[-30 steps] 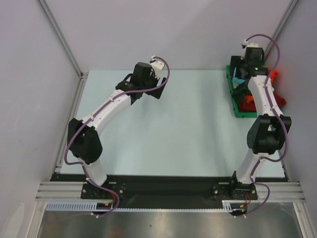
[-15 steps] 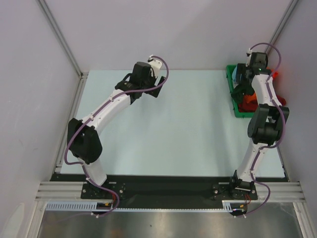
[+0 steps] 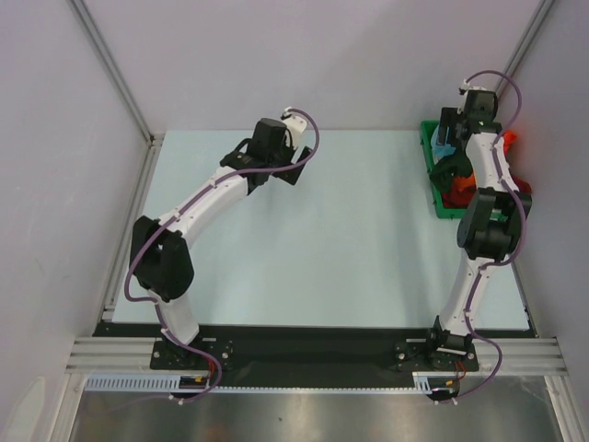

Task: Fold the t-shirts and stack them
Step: Grab the tshirt from the pile, then move the tshirt to the center of the board

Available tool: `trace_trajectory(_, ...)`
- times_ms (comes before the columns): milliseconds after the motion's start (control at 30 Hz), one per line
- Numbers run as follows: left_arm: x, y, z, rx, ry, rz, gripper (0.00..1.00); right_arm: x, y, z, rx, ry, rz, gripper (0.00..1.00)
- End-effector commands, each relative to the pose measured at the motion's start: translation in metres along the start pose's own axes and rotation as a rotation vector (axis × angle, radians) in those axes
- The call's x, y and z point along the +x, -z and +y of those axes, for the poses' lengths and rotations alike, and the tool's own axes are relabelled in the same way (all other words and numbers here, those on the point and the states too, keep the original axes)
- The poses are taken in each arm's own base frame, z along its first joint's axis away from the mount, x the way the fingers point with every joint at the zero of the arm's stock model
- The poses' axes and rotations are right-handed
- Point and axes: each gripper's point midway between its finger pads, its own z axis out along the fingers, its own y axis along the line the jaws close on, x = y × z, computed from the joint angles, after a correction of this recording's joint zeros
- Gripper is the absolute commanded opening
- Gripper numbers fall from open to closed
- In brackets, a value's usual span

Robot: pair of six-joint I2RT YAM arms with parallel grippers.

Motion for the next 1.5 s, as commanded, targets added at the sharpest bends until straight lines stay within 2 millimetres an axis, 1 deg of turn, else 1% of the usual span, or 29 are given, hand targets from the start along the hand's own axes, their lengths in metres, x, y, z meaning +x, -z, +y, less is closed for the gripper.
trace_trajectory(0,-0.021,0.006,0.001,-0.019,-0.024,-0.056,1.00,-0.016,-0.013,-0.004,0.013,0.006,-0.049,0.77)
trace_trajectory(67,-0.018,0.004,0.001,-0.020,-0.030,-0.049,1.00,-0.021,-0.017,-0.004,0.010,0.012,-0.062,0.68)
trace_trajectory(100,-0.018,0.005,0.001,-0.023,-0.029,-0.048,1.00,-0.017,-0.023,-0.004,0.009,0.015,-0.053,0.62)
trace_trajectory(133,-0.017,0.004,0.002,-0.026,-0.032,-0.046,1.00,-0.018,-0.025,-0.002,-0.001,0.020,-0.055,0.50)
trace_trajectory(200,-0.015,0.004,0.002,-0.032,-0.037,-0.042,1.00,-0.024,-0.025,-0.002,-0.003,0.031,-0.070,0.32)
trace_trajectory(233,-0.014,0.003,0.002,-0.033,-0.039,-0.039,1.00,-0.026,-0.023,-0.003,0.006,0.032,-0.076,0.17)
trace_trajectory(300,-0.012,0.003,0.002,-0.035,-0.043,-0.035,1.00,-0.034,-0.017,-0.005,0.024,0.046,-0.099,0.00)
trace_trajectory(400,-0.010,0.003,0.004,-0.047,-0.047,-0.033,1.00,-0.062,0.008,0.000,0.024,0.107,-0.170,0.00)
trace_trajectory(433,-0.010,0.003,0.008,-0.066,-0.050,-0.034,1.00,-0.081,0.027,0.003,0.028,0.120,-0.221,0.00)
trace_trajectory(500,-0.012,0.005,0.014,-0.100,-0.057,-0.045,1.00,-0.105,0.051,0.009,0.022,0.163,-0.294,0.00)
trace_trajectory(533,-0.009,0.006,0.022,-0.151,-0.054,-0.037,1.00,-0.129,0.081,0.016,0.011,0.180,-0.365,0.00)
trace_trajectory(633,-0.008,0.005,0.032,-0.191,-0.044,-0.033,0.99,-0.165,0.128,0.031,-0.007,0.230,-0.503,0.00)
trace_trajectory(667,-0.006,0.006,0.037,-0.211,-0.030,-0.029,1.00,-0.183,0.155,0.042,-0.018,0.240,-0.576,0.00)
trace_trajectory(733,-0.005,0.004,0.041,-0.220,-0.015,-0.030,1.00,-0.197,0.180,0.051,-0.030,0.255,-0.632,0.00)
trace_trajectory(767,-0.004,0.004,0.046,-0.234,-0.001,-0.027,1.00,-0.209,0.202,0.056,-0.039,0.253,-0.679,0.00)
trace_trajectory(800,-0.005,0.005,0.050,-0.245,0.009,-0.034,1.00,-0.213,0.216,0.073,-0.078,0.265,-0.704,0.00)
trace_trajectory(833,-0.004,0.007,0.058,-0.266,0.040,-0.038,1.00,-0.217,0.229,0.081,-0.096,0.270,-0.723,0.00)
trace_trajectory(867,-0.003,0.009,0.066,-0.293,0.057,-0.037,1.00,-0.225,0.251,0.095,-0.127,0.277,-0.766,0.00)
trace_trajectory(967,0.000,0.015,0.087,-0.337,0.116,-0.038,1.00,-0.235,0.290,0.121,-0.182,0.310,-0.842,0.00)
trace_trajectory(1000,0.002,0.016,0.092,-0.344,0.127,-0.035,1.00,-0.237,0.313,0.141,-0.223,0.320,-0.879,0.00)
trace_trajectory(1133,0.007,0.025,0.115,-0.400,0.146,-0.037,1.00,-0.249,0.370,0.172,-0.293,0.303,-1.005,0.00)
trace_trajectory(1167,0.006,0.028,0.118,-0.413,0.145,-0.048,1.00,-0.252,0.379,0.173,-0.298,0.290,-1.023,0.00)
trace_trajectory(1200,0.006,0.032,0.122,-0.432,0.143,-0.052,1.00,-0.257,0.394,0.174,-0.306,0.276,-1.054,0.00)
trace_trajectory(1233,0.012,0.032,0.122,-0.435,0.134,-0.042,1.00,-0.257,0.398,0.183,-0.329,0.277,-1.057,0.00)
trace_trajectory(1267,0.008,0.038,0.124,-0.443,0.139,-0.064,1.00,-0.258,0.402,0.184,-0.328,0.271,-1.063,0.00)
trace_trajectory(1300,0.015,0.038,0.120,-0.429,0.132,-0.055,1.00,-0.258,0.405,0.187,-0.336,0.264,-1.068,0.00)
trace_trajectory(1367,0.016,0.041,0.114,-0.397,0.122,-0.065,1.00,-0.256,0.401,0.190,-0.344,0.261,-1.059,0.00)
trace_trajectory(1400,0.015,0.048,0.113,-0.386,0.123,-0.077,1.00,-0.253,0.394,0.190,-0.334,0.256,-1.042,0.00)
trace_trajectory(1467,0.026,0.049,0.099,-0.320,0.106,-0.056,0.99,-0.237,0.358,0.198,-0.324,0.274,-0.968,0.00)
